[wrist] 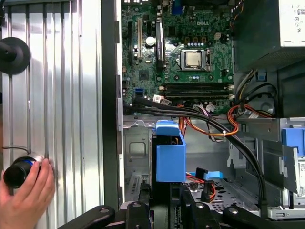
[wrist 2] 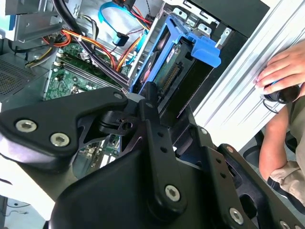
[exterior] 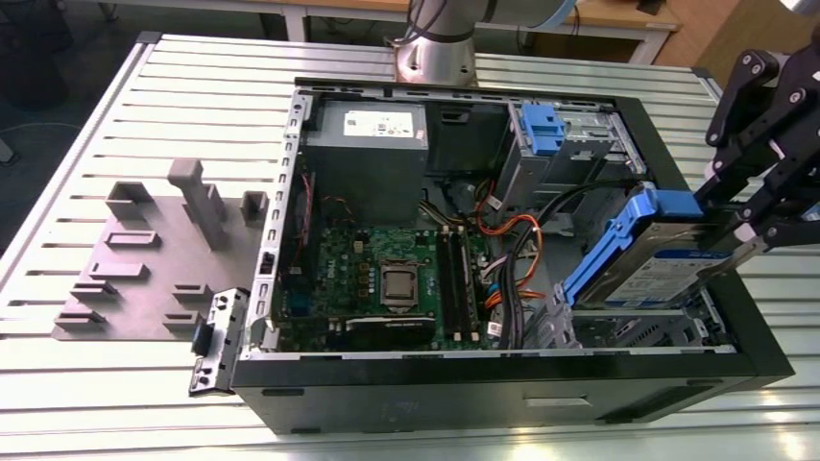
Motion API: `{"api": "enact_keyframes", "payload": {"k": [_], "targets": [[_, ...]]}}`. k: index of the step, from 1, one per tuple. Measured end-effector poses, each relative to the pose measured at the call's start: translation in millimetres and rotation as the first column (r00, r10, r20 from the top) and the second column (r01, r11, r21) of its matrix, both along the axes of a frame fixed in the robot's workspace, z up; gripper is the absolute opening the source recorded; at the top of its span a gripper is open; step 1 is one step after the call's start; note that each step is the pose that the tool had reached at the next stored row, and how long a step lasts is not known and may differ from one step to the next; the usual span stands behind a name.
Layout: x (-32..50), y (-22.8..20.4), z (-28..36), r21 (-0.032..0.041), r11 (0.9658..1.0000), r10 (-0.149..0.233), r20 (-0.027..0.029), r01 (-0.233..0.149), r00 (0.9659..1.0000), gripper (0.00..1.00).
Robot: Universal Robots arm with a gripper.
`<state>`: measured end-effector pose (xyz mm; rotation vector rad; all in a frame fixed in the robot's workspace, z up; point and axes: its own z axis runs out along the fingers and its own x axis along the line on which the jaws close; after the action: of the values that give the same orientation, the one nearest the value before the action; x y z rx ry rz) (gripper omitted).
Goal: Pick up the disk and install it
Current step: 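Insert the disk into the insertion slot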
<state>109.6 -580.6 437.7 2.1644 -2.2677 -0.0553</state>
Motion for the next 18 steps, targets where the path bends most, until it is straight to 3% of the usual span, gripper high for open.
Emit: {"api": "enact_keyframes", "payload": {"k": [18], "targets": [[-0.3,-0.6,-2.7,0.0001,1.0,0.0,0.0,0.0,1.0,0.35]]}}
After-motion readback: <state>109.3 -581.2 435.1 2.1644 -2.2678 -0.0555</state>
